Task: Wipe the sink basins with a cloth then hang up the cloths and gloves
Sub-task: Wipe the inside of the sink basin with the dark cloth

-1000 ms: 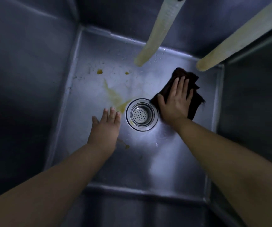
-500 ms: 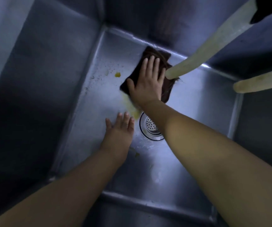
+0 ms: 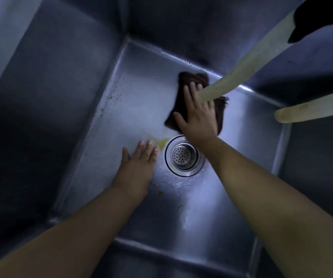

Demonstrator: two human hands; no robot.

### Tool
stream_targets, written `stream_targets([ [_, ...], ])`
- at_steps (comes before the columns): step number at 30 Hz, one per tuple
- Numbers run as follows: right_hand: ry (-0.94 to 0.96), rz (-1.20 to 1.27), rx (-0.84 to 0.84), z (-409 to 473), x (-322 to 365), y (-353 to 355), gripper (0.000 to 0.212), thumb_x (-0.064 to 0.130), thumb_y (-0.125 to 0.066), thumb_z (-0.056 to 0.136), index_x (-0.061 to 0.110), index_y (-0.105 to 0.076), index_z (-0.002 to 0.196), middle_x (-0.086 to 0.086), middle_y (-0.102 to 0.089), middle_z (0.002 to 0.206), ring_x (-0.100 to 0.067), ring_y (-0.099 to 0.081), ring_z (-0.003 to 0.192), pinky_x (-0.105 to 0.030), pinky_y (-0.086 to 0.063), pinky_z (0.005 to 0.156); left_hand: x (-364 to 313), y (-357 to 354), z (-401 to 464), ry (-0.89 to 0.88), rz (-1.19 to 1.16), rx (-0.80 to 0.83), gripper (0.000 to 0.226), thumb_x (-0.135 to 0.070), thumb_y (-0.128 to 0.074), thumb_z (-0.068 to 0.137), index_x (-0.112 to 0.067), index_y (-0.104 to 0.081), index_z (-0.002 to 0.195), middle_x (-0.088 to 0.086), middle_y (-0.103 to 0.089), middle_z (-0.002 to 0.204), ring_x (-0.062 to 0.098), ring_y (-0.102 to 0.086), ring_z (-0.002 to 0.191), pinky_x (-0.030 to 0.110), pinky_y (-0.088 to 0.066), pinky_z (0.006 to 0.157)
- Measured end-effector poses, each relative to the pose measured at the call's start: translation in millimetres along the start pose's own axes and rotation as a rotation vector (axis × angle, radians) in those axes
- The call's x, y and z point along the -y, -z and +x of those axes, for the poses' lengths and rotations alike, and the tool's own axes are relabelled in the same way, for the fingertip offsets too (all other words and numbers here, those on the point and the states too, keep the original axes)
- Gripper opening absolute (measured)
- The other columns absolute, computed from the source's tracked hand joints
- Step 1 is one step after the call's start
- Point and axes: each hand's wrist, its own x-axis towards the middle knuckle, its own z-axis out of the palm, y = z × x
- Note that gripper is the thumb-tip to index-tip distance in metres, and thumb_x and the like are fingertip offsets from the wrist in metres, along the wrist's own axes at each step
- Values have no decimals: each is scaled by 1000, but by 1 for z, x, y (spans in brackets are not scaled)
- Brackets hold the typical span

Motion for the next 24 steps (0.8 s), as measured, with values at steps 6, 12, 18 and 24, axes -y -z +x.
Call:
stream_targets([
  [6,-297,-3,-40,-57,-103,18,79,49,-33,83,4,-23,148,-17,-21,155,-33,-15,144,-41,-9,116,2,-2,1,-2,-28,11,101,-29,-62,86,-11,16,148,9,22,156,29,13,145,57,-7,114],
  [12,-948,100,-173,-30,-116,25,79,46,-33,90,-9,-17,145,-28,-14,153,-39,-13,143,-45,-7,116,3,0,3,-18,-46,16,87,-24,-51,93,-10,15,148,10,21,156,31,14,145,60,-6,114],
  [18,-1076,275,-132,73,-45,10,71,39,-25,98,-5,0,147,-26,7,154,-39,6,143,-50,5,116,7,0,4,-45,-72,2,84,-26,-48,95,-8,15,148,13,21,156,33,14,144,63,-4,112],
  [24,-973,178,-128,134,77,1,82,48,-31,91,-15,-14,141,-39,-15,146,-51,-5,138,-56,0,112,7,-3,6,-72,-60,-3,96,-41,-51,90,-5,18,146,16,23,155,37,17,142,66,-1,110],
])
